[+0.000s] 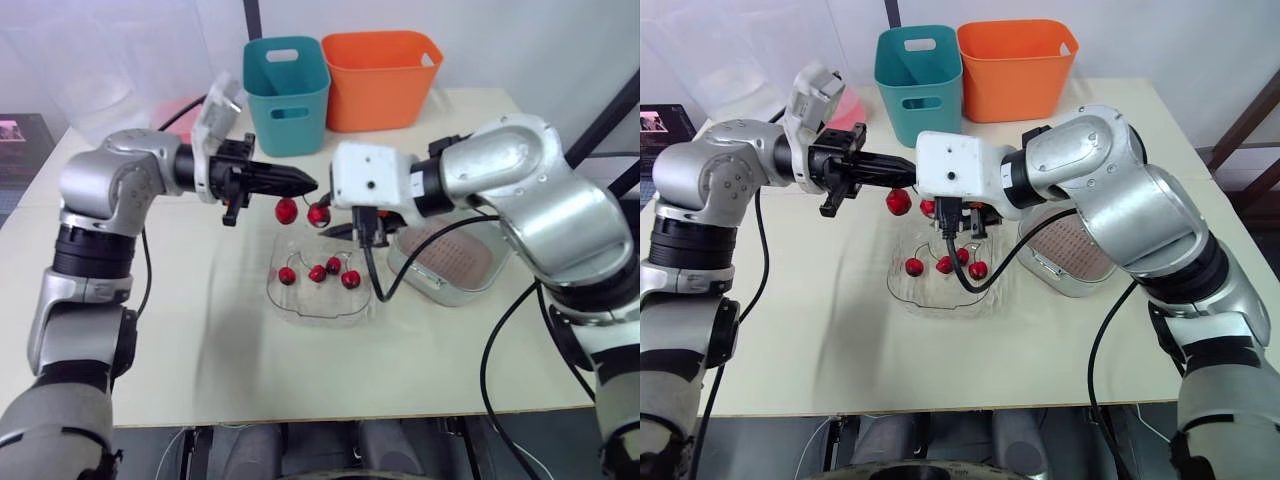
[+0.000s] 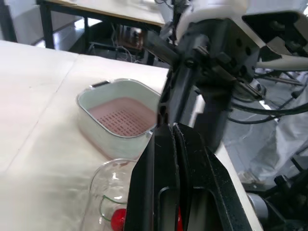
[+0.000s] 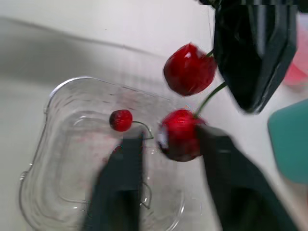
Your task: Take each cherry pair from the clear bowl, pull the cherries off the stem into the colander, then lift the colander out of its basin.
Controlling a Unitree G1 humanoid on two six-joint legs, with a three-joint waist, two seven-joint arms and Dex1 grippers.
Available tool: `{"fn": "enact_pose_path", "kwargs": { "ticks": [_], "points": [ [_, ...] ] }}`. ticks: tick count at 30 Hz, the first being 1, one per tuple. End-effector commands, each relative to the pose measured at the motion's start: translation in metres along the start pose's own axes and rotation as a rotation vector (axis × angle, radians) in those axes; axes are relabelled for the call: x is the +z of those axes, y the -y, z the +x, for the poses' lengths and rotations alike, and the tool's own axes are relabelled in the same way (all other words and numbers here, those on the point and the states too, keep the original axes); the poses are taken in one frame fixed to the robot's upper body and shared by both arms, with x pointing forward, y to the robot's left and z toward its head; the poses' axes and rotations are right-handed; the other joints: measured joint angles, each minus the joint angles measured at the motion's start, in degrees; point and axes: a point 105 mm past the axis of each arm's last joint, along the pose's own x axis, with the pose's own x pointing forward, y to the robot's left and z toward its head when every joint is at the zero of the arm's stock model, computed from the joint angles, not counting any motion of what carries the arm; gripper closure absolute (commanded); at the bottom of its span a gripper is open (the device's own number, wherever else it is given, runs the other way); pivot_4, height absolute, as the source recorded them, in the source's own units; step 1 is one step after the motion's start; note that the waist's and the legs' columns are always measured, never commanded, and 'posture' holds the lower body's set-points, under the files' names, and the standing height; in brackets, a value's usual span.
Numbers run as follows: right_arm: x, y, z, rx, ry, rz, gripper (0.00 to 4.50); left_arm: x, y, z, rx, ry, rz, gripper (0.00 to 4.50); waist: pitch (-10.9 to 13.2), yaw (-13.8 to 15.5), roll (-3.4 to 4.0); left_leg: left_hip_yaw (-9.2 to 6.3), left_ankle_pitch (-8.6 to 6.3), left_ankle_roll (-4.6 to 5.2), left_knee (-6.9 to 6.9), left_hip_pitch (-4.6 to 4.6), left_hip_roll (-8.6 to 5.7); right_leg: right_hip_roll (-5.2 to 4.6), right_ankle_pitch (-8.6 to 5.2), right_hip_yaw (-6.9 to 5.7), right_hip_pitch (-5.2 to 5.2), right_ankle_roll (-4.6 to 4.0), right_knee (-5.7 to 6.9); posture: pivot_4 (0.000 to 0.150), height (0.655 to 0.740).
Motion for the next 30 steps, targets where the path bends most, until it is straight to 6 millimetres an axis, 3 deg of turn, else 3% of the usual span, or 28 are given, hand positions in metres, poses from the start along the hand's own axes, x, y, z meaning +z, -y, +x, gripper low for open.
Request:
{"fn": "enact_pose_path", "kwargs": {
  "ticks": [1,3,7,14,30],
  "points": [
    [0.007,0.008,-0.023,-0.057,0.064,0.084,0.93,0.019,0.003,-0.013,0.045,0.061,0.06,4.5,0.0,0.02,0.0,-0.01,0.0,0.0,0.0,0.0,0.0,-0.01,0.0,0.0,0.0,0.0,0.0,0.15,0.74],
    [0.006,0.01,-0.031,-0.053,0.107,0.174,0.02,0.024,0.003,-0.016,0.06,0.084,0.065,4.5,0.0,0.05,0.0,-0.01,0.0,0.0,0.0,0.0,0.01,-0.01,0.0,0.0,0.0,0.0,0.0,0.15,0.74],
    [0.002,0.012,-0.037,-0.031,0.192,0.362,0.02,0.031,0.006,-0.019,0.07,0.108,0.084,4.5,0.0,0.06,0.0,-0.01,0.0,0.0,-0.01,0.0,0.01,-0.02,0.0,0.0,0.02,0.0,0.0,0.15,0.74],
    [-0.003,0.029,-0.031,-0.053,0.292,0.589,0.02,0.035,0.009,-0.018,0.056,0.115,0.097,4.5,0.0,0.0,0.0,0.01,0.0,0.01,0.01,0.04,0.02,0.0,0.0,0.02,0.0,0.0,0.11,0.15,0.74],
    [0.012,0.03,-0.012,0.027,0.354,0.637,0.02,0.035,0.01,-0.011,0.023,0.104,0.109,4.5,0.0,-0.1,0.0,0.02,0.01,0.01,0.01,0.02,0.0,0.0,0.0,0.02,-0.03,0.0,0.13,0.15,0.74]
  ]
}}
